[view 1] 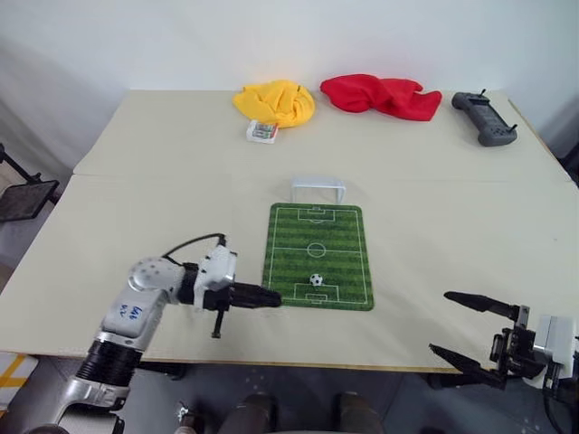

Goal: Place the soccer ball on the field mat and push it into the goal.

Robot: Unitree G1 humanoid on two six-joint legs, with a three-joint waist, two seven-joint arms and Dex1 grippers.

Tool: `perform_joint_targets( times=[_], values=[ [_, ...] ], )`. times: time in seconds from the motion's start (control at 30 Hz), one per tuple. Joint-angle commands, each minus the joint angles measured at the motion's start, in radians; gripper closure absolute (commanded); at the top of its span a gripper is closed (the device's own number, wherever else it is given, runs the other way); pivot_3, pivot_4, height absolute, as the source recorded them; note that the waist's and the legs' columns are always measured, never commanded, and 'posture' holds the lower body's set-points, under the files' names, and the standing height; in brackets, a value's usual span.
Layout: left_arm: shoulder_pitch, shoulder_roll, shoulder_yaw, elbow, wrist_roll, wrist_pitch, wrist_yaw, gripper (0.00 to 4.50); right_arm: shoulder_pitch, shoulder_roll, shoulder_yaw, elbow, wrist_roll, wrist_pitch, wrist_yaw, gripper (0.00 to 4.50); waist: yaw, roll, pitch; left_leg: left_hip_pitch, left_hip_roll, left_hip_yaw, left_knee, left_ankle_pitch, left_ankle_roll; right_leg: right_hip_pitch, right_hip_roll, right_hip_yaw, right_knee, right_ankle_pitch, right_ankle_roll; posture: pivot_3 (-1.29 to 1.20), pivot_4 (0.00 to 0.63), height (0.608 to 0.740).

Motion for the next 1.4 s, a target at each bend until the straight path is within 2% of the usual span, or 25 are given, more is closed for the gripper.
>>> perform_joint_targets(
  times=[0.03,0.23,0.57,0.77,0.87,0.93,1.03,1.23,1.4],
  values=[
    [0.009,-0.023,-0.04,-0.045,0.037,-0.014,0.044,4.48,0.016,-0.003,-0.011,-0.016,0.021,-0.01,0.017,0.0,-0.001,0.0,0.0,0.0,0.0,0.0,0.0,0.0,0.0,0.0,0.0,0.0,0.0,0.0,0.0,0.0,0.15,0.74],
    [-0.027,-0.125,-0.11,-0.016,0.116,0.057,0.199,4.48,0.035,0.002,-0.012,-0.032,0.02,-0.007,0.008,0.0,-0.002,0.0,0.0,0.0,0.0,0.001,0.0,0.0,0.0,0.0,0.0,0.0,0.0,0.0,0.0,0.0,0.15,0.74],
    [-0.091,-0.19,-0.155,0.059,0.21,0.065,0.318,4.48,0.07,0.02,-0.012,-0.067,0.015,-0.005,-0.032,0.0,-0.001,0.0,0.0,0.0,0.0,0.001,0.0,0.0,0.0,-0.001,0.001,0.0,0.001,0.0,0.0,0.0,0.15,0.74],
    [-0.205,-0.285,-0.118,0.248,0.293,-0.052,0.482,4.48,0.069,0.038,-0.006,-0.087,0.011,-0.006,-0.073,0.0,0.001,0.0,0.0,0.0,0.0,0.001,0.0,0.0,0.0,-0.001,0.001,0.0,0.0,0.0,0.0,0.0,0.15,0.74],
    [-0.319,-0.355,0.0,0.345,0.235,-0.176,0.572,4.48,0.045,0.11,-0.006,-0.148,0.031,0.023,-0.211,0.0,0.004,-0.002,0.001,-0.001,0.0,0.0,0.0,0.0,0.0,-0.001,0.001,-0.001,0.0,0.0,0.0,0.0,0.15,0.74],
    [-0.327,-0.344,0.042,0.353,0.196,-0.181,0.539,4.48,0.037,0.134,-0.01,-0.169,0.034,0.036,-0.253,0.0,-0.002,-0.002,0.001,-0.001,0.0,0.0,0.0,0.0,0.0,-0.002,0.001,-0.001,0.001,0.0,0.0,0.0,0.15,0.74],
    [-0.302,-0.252,0.092,0.358,0.162,-0.221,0.441,4.48,0.019,0.171,-0.025,-0.177,0.041,0.033,-0.31,0.0,-0.016,0.001,0.0,0.001,0.0,0.003,-0.001,0.0,-0.001,-0.002,0.001,0.001,0.001,0.0,0.001,0.0,0.15,0.74],
    [-0.259,-0.113,0.21,0.368,0.092,-0.221,0.378,4.48,-0.006,0.202,-0.017,-0.175,0.024,0.02,-0.372,0.0,-0.012,0.0,0.0,0.0,0.001,0.001,-0.001,-0.001,-0.002,-0.003,0.002,0.0,0.002,0.0,0.0,0.0,0.15,0.74],
    [-0.157,-0.023,0.292,0.35,0.112,-0.246,0.435,4.48,-0.037,0.223,-0.018,-0.126,0.007,-0.015,-0.386,0.0,-0.005,0.001,0.0,0.001,0.001,0.001,-0.001,-0.001,-0.001,-0.003,0.001,0.0,0.002,0.0,0.0,0.0,0.15,0.74]
  ],
)
